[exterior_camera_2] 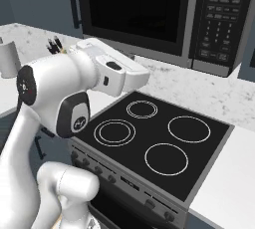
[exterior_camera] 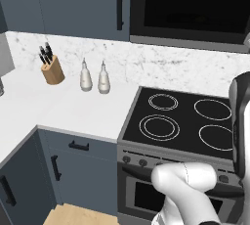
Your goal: Pick the squash from the sink and place it in the bowl. Then pick the bowl and place it in the microwave. Then close the microwave door and press the start button.
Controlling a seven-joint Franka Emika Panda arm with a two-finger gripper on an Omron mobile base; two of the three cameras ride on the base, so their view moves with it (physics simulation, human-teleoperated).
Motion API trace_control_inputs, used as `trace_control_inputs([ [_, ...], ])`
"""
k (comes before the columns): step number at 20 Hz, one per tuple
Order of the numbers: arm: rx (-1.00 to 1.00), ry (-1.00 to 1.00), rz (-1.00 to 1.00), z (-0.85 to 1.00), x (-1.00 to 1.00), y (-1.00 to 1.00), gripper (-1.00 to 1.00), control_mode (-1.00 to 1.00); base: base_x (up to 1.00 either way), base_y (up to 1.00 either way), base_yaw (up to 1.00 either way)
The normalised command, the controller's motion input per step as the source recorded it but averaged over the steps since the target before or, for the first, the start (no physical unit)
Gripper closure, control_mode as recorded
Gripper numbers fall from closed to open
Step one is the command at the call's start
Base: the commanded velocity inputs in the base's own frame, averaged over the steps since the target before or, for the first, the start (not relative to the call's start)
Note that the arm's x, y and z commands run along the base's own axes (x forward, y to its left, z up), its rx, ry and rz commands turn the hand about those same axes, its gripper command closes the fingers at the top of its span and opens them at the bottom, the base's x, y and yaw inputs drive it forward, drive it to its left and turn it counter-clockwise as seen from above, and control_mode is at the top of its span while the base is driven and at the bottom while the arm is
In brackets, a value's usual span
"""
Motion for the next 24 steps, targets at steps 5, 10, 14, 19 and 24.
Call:
trace_control_inputs([
  [5, 0.00, 0.02, 0.00, 0.00, 0.09, -0.17, 1.00, -1.00, 0.00, 0.00, 0.00],
  [10, 0.00, 0.12, 0.00, 0.00, 0.17, -0.26, 1.00, -1.00, 0.00, 0.00, 0.00],
  [14, 0.00, 0.07, 0.00, 0.00, 0.16, -0.44, 1.00, -1.00, 0.00, 0.00, 0.00],
  [19, 0.00, -0.02, 0.00, 0.08, 0.08, -0.30, 1.00, -1.00, 0.00, 0.00, 0.00],
  [24, 0.00, -0.06, 0.00, 0.03, 0.21, -0.22, 1.00, -1.00, 0.00, 0.00, 0.00],
])
